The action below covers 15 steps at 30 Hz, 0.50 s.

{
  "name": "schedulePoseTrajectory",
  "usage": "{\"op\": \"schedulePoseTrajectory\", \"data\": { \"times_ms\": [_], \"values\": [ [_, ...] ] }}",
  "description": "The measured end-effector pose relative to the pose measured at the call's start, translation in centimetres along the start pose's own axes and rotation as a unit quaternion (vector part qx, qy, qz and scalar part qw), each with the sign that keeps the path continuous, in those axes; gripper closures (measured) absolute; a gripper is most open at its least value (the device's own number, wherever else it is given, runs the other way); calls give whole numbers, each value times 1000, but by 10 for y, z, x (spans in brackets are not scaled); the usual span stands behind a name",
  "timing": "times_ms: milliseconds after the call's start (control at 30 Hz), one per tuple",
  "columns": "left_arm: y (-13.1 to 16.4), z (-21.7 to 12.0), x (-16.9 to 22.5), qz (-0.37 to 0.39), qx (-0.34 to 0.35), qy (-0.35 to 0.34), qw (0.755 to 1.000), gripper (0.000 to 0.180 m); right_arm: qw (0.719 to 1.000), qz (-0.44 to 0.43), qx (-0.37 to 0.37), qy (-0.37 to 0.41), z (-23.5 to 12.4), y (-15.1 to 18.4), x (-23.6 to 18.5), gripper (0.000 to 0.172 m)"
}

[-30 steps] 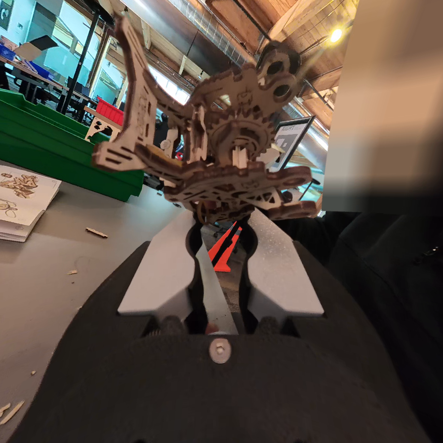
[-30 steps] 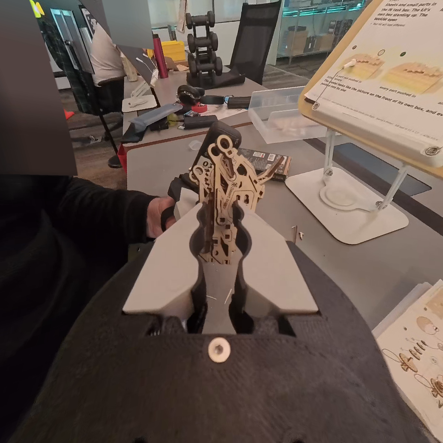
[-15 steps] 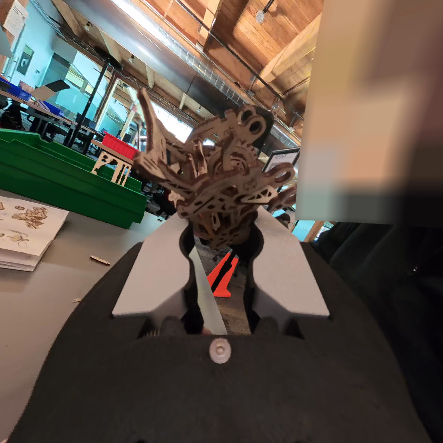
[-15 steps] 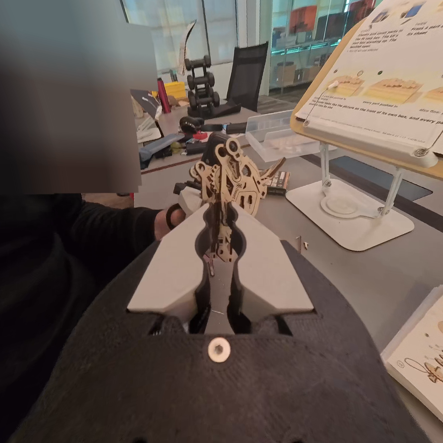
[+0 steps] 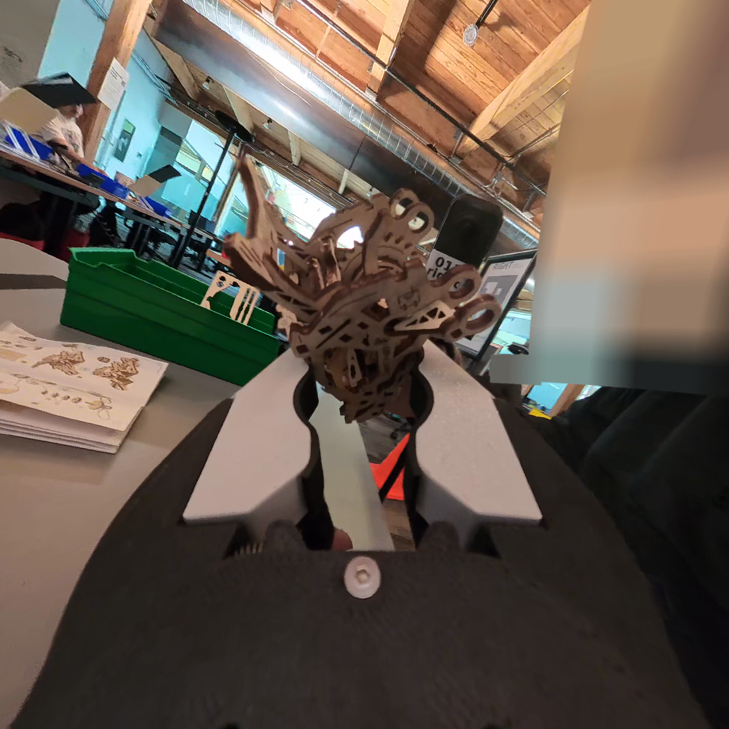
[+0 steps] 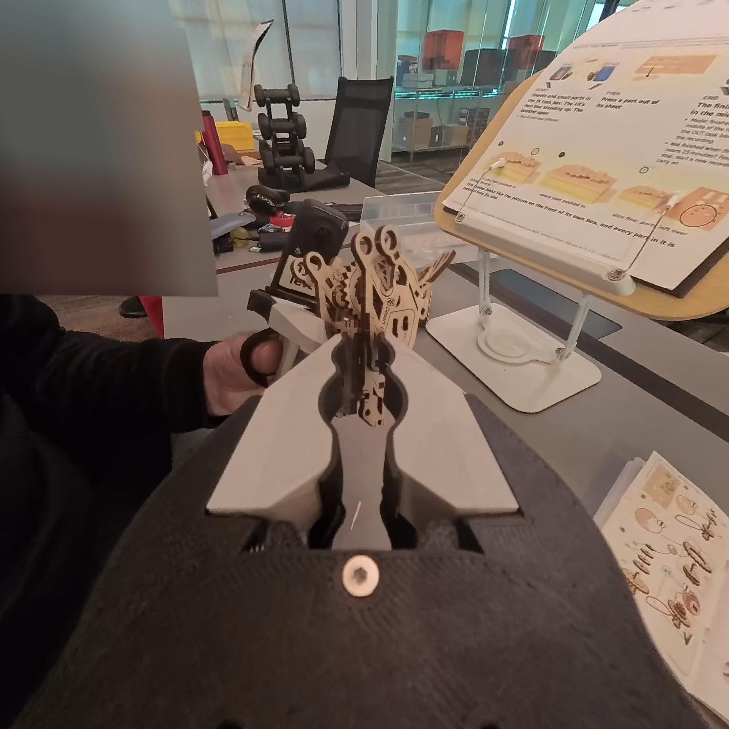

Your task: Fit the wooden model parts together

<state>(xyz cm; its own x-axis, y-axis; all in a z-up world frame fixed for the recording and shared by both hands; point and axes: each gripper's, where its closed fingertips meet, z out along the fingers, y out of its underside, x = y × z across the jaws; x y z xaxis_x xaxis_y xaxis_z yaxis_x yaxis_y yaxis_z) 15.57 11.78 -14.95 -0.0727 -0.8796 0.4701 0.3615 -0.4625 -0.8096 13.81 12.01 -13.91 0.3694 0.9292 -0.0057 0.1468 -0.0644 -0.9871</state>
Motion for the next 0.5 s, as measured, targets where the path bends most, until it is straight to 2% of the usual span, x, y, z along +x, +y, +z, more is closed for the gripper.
{"op": "schedulePoseTrajectory", "data": {
  "times_ms": [167,333,433,500],
  "values": [
    [-10,-4,9,26,24,17,999,140,1000,8,16,-7,-4,-5,-3,150],
    [-12,-5,17,9,26,57,998,140,1000,-8,14,-27,0,-9,-11,155],
    [-16,-8,20,-12,49,81,995,141,999,5,23,-34,-2,-13,-12,156],
    [-11,-6,23,-5,36,86,996,140,999,14,31,-36,-5,-16,-10,160]
  ]
}}
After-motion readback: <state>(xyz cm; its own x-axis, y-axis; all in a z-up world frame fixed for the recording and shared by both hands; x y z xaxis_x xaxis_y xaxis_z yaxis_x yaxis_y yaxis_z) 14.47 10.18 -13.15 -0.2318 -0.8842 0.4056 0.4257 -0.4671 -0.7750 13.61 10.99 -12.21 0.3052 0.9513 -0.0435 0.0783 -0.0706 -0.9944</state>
